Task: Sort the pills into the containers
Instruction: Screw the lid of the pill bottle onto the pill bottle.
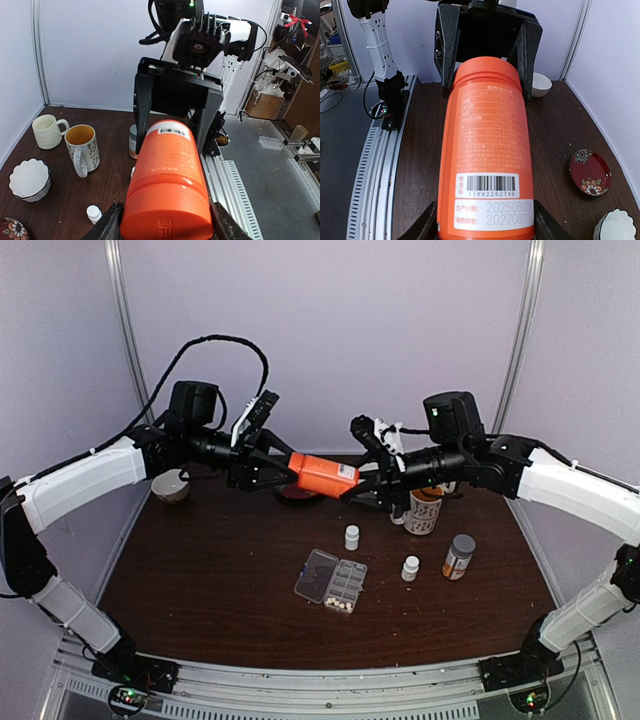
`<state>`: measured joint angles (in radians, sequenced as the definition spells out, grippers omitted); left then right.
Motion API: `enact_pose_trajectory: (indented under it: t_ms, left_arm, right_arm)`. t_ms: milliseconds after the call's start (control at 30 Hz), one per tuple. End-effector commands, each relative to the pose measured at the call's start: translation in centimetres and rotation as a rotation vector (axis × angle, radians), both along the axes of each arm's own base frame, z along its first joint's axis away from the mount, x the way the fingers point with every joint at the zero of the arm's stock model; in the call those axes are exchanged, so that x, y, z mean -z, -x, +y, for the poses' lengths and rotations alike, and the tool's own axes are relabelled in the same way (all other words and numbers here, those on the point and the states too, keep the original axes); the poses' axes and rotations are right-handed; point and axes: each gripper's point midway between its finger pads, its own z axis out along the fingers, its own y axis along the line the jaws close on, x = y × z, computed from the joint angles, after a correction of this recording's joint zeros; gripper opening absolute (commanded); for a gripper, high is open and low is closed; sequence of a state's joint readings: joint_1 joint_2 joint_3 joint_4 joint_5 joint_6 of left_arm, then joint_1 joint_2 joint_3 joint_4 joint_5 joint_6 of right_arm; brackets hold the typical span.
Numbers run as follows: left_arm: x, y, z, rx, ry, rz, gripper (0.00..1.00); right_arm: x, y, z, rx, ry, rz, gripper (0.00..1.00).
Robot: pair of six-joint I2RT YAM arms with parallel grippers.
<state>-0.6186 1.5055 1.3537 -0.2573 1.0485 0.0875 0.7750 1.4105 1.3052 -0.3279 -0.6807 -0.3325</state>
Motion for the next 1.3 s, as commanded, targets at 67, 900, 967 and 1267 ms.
enact_pose_trajectory:
  t_ms: [67,900,967,1267]
  left_arm:
    - [-1.1,0.0,-0.2,0.000,0.024,-0.070,0.28]
    - [-0.2,3.0,0.1,0.169,0.017,-1.299,0.00]
    - [-0.4,2.8,0.2,0.177,0.006,-1.407,0.00]
    - [-1.1,2.7,0.1,0.171,0.016,-1.641,0.00]
  right_arm:
    - [-2.1,-0.3,0.5,0.002,-0.050,-0.005,0.00]
    - [-3.1,2.6,0.7,-0.153,-0.144,0.202,0.00]
    - [-2.9,2.7,0.5,-0.152,-0.144,0.210,0.00]
    - [-2.2,2.9,0.3,-0.144,-0.135,0.221,0.00]
